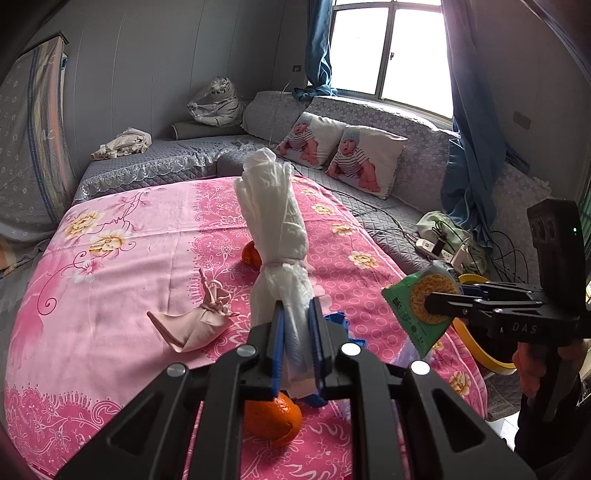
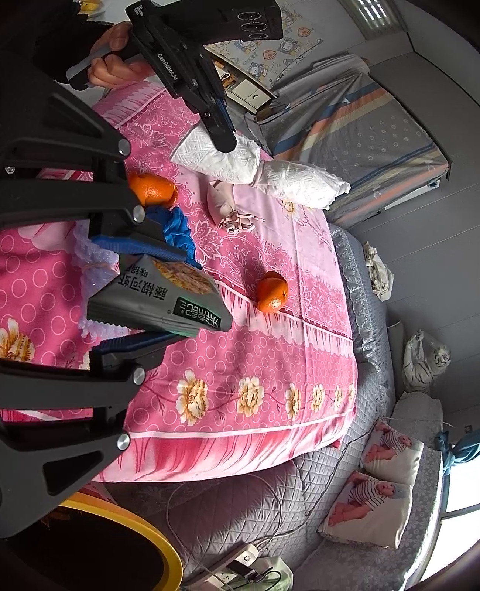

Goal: Collect trash
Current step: 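Carry the snack packet and white tissue bundle over the yellow bin with both tools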

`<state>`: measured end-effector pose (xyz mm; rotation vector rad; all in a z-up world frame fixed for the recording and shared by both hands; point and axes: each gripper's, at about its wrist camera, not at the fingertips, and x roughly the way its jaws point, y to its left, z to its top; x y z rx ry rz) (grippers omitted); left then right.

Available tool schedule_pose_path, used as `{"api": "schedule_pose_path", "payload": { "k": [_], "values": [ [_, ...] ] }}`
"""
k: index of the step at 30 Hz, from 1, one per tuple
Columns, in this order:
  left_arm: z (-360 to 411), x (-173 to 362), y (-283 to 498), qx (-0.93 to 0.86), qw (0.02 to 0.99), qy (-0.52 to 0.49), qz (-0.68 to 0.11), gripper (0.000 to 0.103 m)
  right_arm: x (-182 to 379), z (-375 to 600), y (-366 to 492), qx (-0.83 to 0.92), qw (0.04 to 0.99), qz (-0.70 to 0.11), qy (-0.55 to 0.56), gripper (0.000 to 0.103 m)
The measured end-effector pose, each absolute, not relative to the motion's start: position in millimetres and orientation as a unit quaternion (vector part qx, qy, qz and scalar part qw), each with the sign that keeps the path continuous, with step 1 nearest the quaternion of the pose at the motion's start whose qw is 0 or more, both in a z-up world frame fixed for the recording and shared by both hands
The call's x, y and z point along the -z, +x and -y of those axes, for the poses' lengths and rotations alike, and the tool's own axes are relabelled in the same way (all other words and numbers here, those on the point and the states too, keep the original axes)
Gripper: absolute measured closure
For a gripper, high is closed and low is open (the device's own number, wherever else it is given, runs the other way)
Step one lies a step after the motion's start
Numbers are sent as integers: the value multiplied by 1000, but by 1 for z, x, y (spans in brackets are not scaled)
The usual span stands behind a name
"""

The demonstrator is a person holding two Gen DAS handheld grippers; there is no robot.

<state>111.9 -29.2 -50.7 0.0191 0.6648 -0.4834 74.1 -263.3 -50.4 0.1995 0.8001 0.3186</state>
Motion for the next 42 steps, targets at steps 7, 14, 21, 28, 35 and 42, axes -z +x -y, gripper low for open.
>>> {"api": "schedule_pose_path", "payload": {
  "k": [7,14,21,28,35,42],
  "values": [
    [55,48,113,259,910,21,-322,91,49,282,71,-138,908,-381,107,69],
    [84,48,115,288,901,27,-322,91,48,305,67,-118,913,-373,118,69],
    [108,48,116,312,894,32,-321,91,45,328,61,-94,918,-363,128,69],
    [129,45,115,328,888,40,-320,91,41,352,54,-70,922,-352,144,69],
    [148,43,113,346,881,48,-318,91,38,375,45,-45,926,-341,153,69],
    [168,42,112,365,874,55,-317,91,37,400,35,-17,928,-333,167,69]
  ]
}}
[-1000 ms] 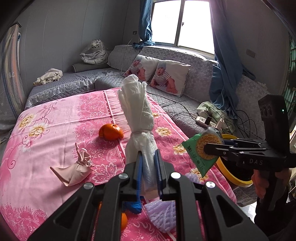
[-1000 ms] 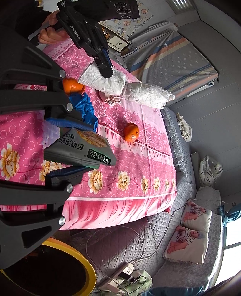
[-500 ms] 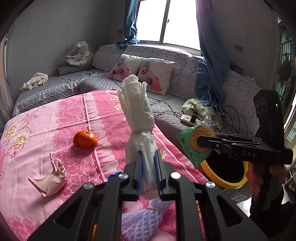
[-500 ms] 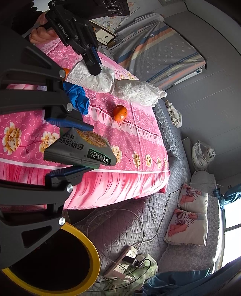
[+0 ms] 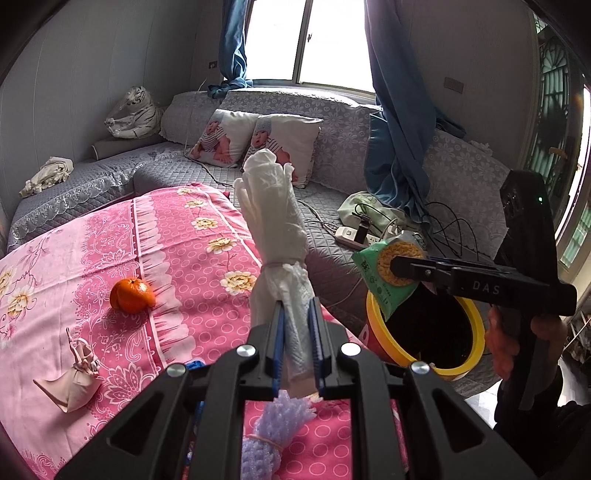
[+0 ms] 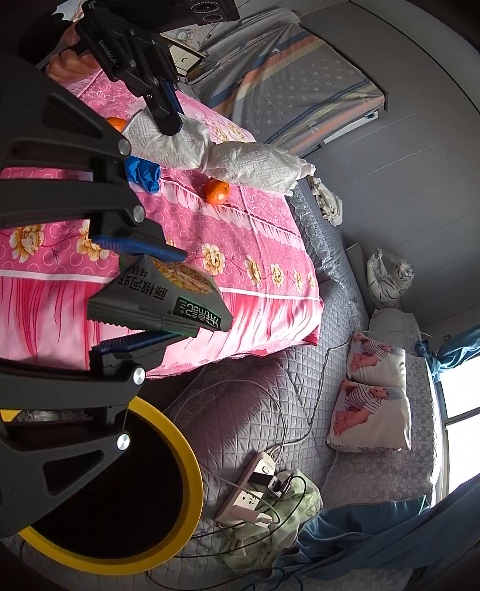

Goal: Collect trash
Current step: 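Carry the snack packet and white tissue bundle over the yellow bin with both tools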

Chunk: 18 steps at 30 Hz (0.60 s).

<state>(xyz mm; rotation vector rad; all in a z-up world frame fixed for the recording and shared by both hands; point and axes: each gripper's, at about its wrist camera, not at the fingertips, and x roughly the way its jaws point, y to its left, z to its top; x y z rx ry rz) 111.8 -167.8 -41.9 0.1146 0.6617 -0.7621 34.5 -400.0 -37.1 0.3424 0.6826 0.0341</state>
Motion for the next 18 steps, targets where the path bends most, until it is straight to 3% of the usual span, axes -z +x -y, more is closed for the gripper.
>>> {"api": "schedule_pose_path", "payload": {
  "k": [18],
  "values": [
    [237,43,103,428,843,80,-317,91,33,471,3,76,928,-304,199,68]
  ]
}}
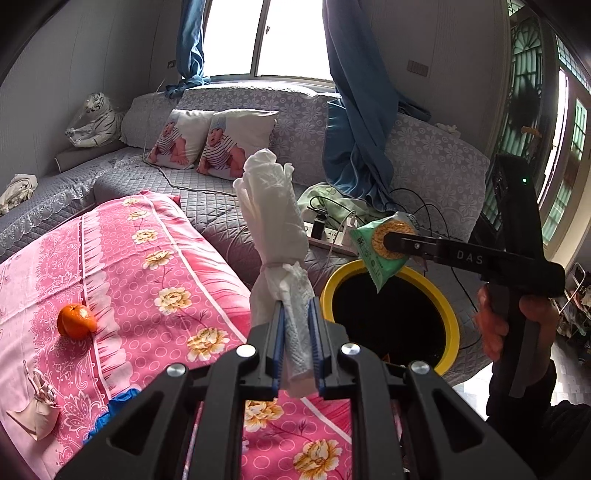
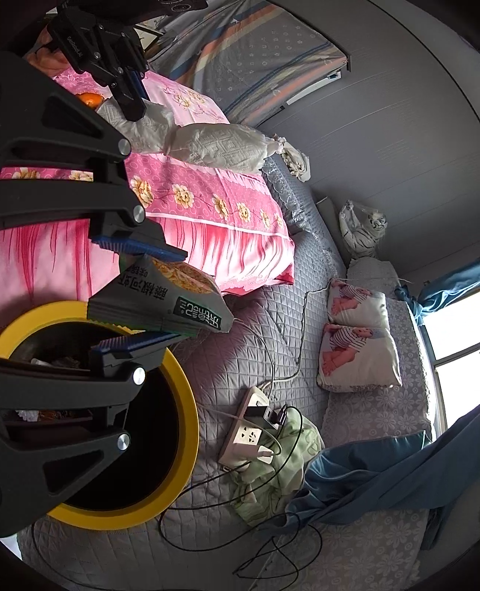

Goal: Collect trash
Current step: 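Carry the snack packet and white tissue bundle over the yellow bin with both tools, then open the right tool over the bin while the left tool opens too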

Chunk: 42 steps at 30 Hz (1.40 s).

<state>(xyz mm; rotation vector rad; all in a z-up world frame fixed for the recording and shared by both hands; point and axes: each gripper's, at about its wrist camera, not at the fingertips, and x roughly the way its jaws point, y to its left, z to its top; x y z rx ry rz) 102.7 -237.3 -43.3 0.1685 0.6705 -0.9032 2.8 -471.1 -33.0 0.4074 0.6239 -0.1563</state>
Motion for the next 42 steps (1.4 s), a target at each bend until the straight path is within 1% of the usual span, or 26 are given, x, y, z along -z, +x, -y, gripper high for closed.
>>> {"api": "schedule_pose_path", "payload": {
  "k": [19,34,42],
  "values": [
    [321,61,89,490,800,112,-327,91,46,530,-29,152,916,-292,231,68],
    [378,97,90,504,768,132,-374,91,83,569,-34,195,891,-313,265,68],
    [396,118,89,501,757,141,-394,91,104,580,-32,205,879,-326,280,68]
  ]
}}
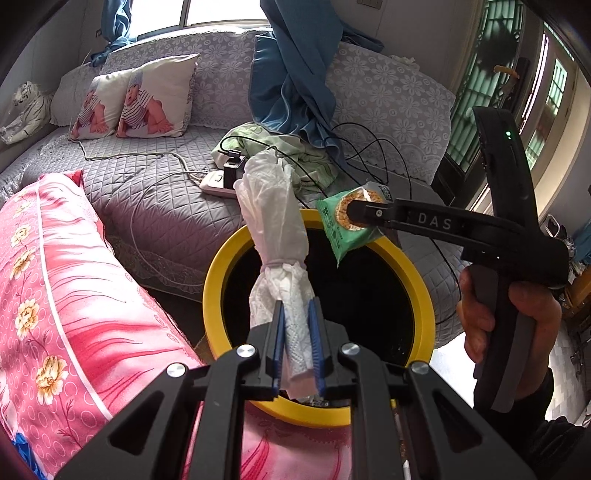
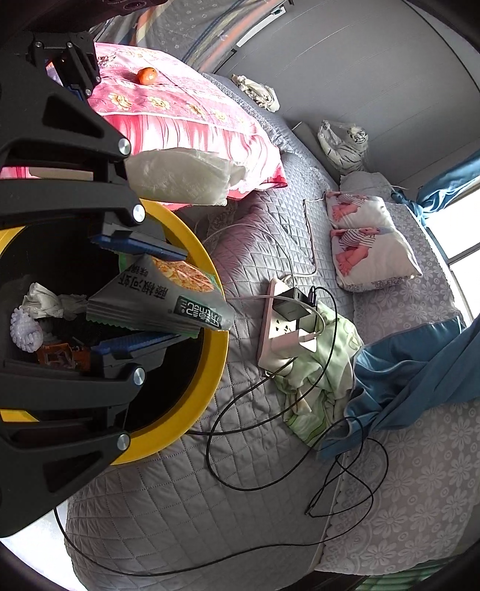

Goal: Collect trash
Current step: 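Open the right tool over the bin while the left tool opens too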

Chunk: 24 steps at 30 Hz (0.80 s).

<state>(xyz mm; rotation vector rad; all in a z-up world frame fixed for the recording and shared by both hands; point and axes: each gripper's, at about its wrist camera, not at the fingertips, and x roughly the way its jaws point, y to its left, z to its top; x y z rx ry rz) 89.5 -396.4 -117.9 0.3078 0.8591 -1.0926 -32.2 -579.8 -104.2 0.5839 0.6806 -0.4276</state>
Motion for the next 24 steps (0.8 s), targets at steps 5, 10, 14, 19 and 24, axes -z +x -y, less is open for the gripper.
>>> {"api": "schedule_pose_path", "payload": {
  "k": [5,10,14,19,24],
  "values": [
    [401,125,90,500,753,147,-403,91,113,586,-33,204,873,-333,292,67],
    [399,127,92,501,749,138,-412,90,117,587,-32,205,869,-338,299,62],
    [394,126,100,496,750,120,-422,79,117,590,-33,211,866,-337,303,58],
    [383,123,110,484,760,100,-422,68,114,595,-39,220,865,-329,309,55],
    [371,110,117,477,771,86,-412,68,108,592,-40,217,868,-325,307,55]
  ]
}}
